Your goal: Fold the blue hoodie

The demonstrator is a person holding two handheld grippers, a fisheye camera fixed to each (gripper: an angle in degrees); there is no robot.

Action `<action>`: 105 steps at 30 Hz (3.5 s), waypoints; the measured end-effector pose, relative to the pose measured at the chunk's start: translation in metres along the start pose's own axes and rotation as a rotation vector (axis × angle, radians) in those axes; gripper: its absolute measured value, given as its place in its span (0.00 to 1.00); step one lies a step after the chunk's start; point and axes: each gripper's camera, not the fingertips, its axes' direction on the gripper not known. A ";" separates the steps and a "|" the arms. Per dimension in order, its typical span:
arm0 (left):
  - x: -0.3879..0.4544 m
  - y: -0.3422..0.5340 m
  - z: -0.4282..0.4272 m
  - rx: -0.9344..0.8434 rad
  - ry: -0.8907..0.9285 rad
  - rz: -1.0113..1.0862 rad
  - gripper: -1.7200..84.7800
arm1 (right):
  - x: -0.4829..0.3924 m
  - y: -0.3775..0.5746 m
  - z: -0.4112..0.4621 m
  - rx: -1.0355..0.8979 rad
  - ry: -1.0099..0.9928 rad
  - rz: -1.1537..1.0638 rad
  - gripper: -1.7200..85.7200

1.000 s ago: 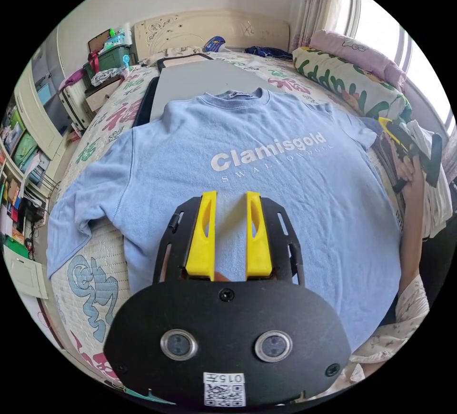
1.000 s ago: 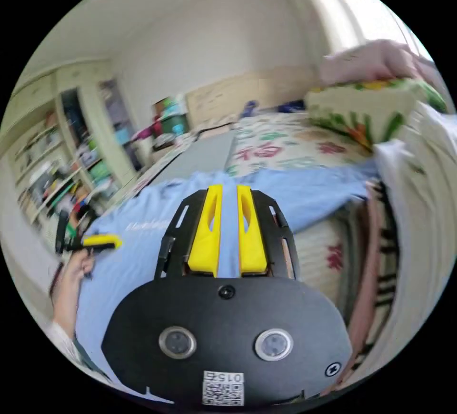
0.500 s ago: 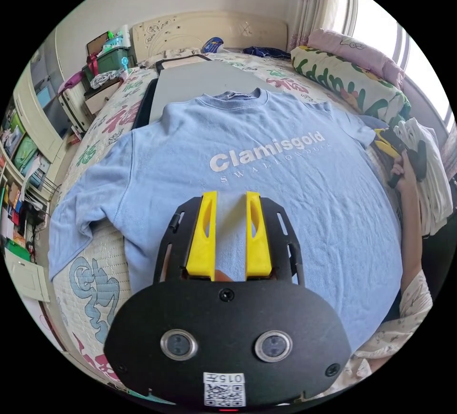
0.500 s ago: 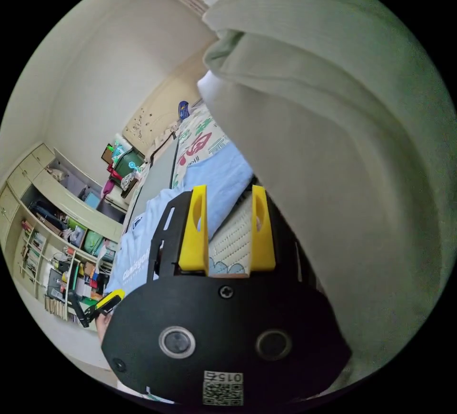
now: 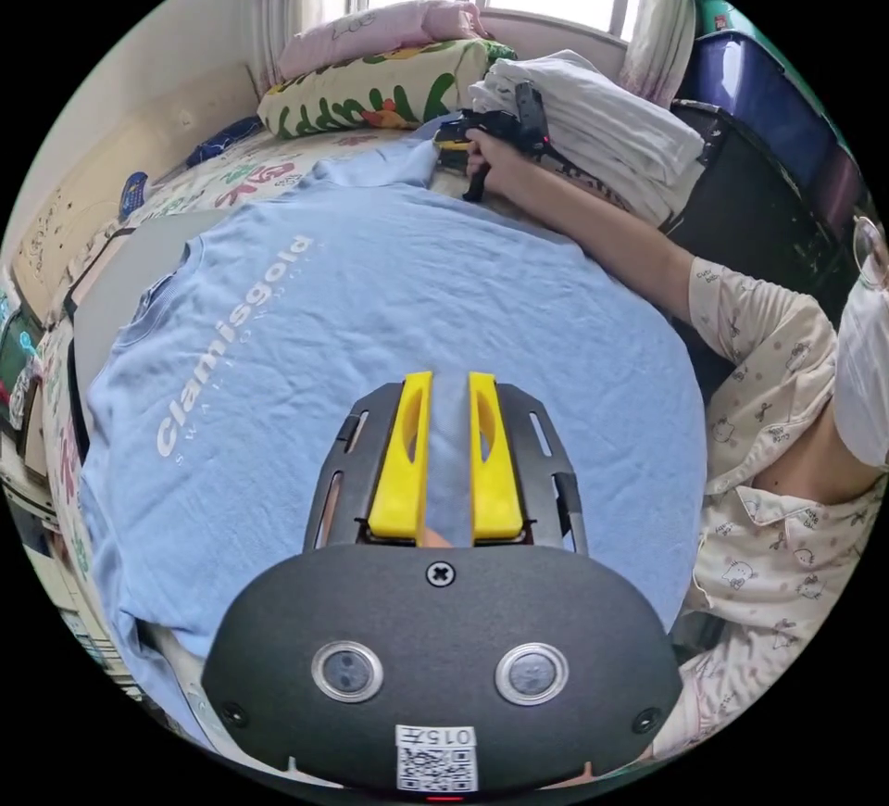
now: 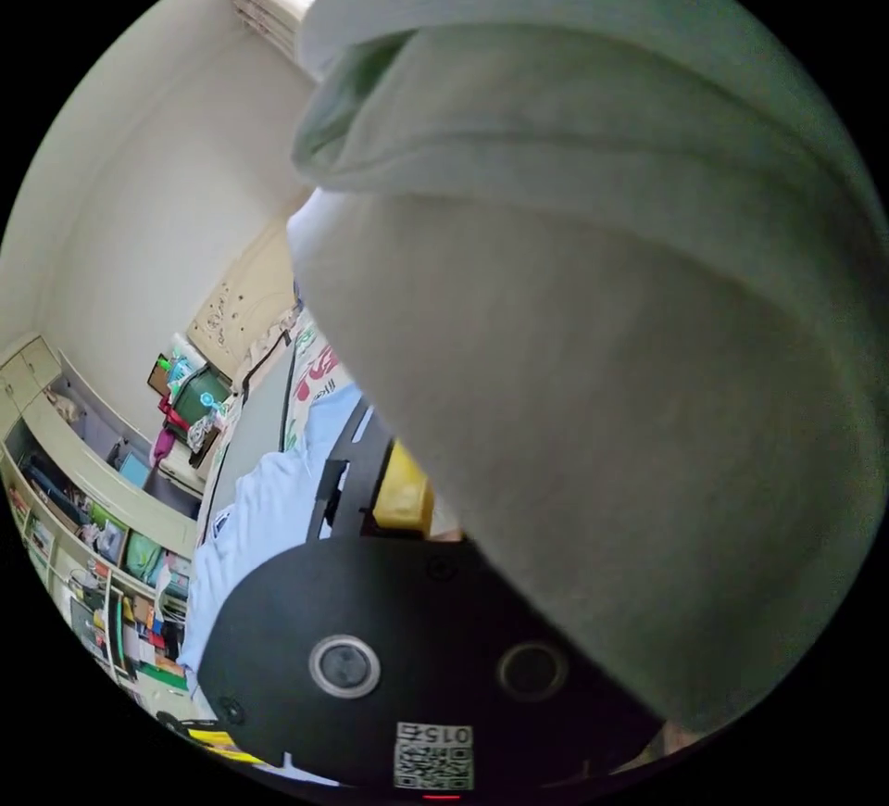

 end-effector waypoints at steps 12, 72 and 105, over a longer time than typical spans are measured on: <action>-0.031 0.066 0.053 0.002 0.023 -0.013 0.09 | -0.128 0.169 -0.052 -0.052 -0.282 -0.792 0.02; 0.008 0.305 0.152 0.143 -0.559 -0.681 0.05 | -0.076 0.276 -0.003 -0.101 -0.596 -1.294 0.05; 0.155 0.245 0.164 -0.198 -1.043 -0.288 0.04 | -0.134 0.109 0.137 -0.584 -0.186 -1.041 0.07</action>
